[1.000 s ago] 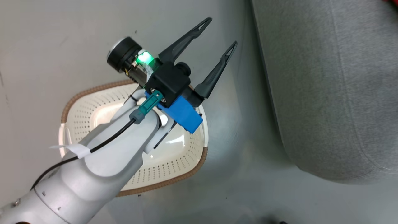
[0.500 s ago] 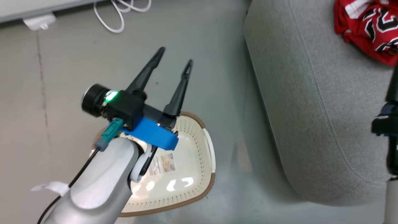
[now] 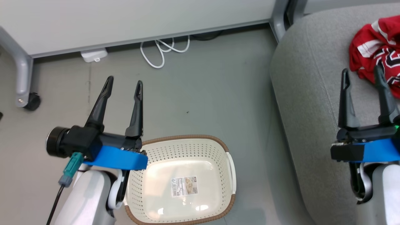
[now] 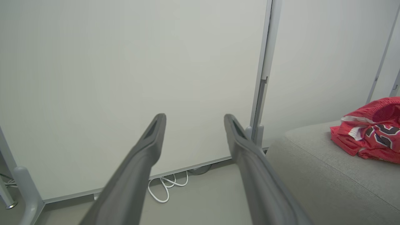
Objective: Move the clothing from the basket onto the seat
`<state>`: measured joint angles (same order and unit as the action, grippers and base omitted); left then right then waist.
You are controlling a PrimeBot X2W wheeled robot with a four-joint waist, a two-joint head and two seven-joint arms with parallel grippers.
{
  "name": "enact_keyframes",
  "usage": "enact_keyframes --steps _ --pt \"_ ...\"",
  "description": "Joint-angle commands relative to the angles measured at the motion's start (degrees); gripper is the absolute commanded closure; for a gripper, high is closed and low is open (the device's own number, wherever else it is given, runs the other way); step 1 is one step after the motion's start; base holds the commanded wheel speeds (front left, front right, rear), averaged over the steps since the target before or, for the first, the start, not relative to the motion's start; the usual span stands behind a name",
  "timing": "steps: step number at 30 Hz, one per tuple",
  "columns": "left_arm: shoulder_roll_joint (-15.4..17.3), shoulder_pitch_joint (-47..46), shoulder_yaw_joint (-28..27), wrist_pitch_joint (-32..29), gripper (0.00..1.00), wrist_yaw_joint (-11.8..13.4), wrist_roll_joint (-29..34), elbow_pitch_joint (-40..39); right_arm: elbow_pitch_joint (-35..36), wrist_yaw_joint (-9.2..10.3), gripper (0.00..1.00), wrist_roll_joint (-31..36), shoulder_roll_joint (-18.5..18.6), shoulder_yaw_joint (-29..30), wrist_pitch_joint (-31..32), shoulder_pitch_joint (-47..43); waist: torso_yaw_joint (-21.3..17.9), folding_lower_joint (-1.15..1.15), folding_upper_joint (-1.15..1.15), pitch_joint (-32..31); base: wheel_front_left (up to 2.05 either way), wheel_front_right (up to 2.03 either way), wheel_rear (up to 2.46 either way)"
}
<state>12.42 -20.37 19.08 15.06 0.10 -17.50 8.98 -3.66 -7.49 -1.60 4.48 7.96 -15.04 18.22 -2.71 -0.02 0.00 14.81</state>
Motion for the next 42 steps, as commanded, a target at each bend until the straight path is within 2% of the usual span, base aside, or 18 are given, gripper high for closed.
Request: enact_keyframes --steps 1,10,18,27,42 --pt "-0.48 1.25 -1.36 0.15 0.00 -0.43 0.55 -0.40 -0.12 -0.01 0.00 0.17 -0.27 -0.32 -0.22 -1.29 1.37 0.02 0.00 -1.46 0.00 0.00 0.00" --pt "-4.68 8.04 -10.21 0.15 0.00 -3.10 3.76 -0.39 -1.79 -0.01 0.00 -0.32 -1.30 -2.21 -0.22 -5.31 3.96 0.02 0.00 -5.23 0.00 0.00 0.00" --pt "-7.19 11.66 -14.95 0.15 0.00 -5.19 5.67 0.54 -2.69 -0.02 0.00 -0.09 -1.59 -2.55 -0.23 -8.24 4.95 0.02 0.00 -7.55 0.00 0.00 0.00" --pt "-8.69 14.11 -17.04 0.15 0.00 -6.59 6.69 1.79 -4.02 -0.02 0.00 -2.05 -1.63 -2.85 -0.22 -11.27 5.11 0.02 0.00 -9.70 0.00 0.00 0.00" --pt "-9.40 15.91 -17.75 0.16 0.00 -7.38 7.25 3.24 -5.30 -0.02 0.00 -3.56 -1.63 -3.12 -0.23 -13.82 5.44 0.02 0.00 -12.47 0.00 0.00 0.00"
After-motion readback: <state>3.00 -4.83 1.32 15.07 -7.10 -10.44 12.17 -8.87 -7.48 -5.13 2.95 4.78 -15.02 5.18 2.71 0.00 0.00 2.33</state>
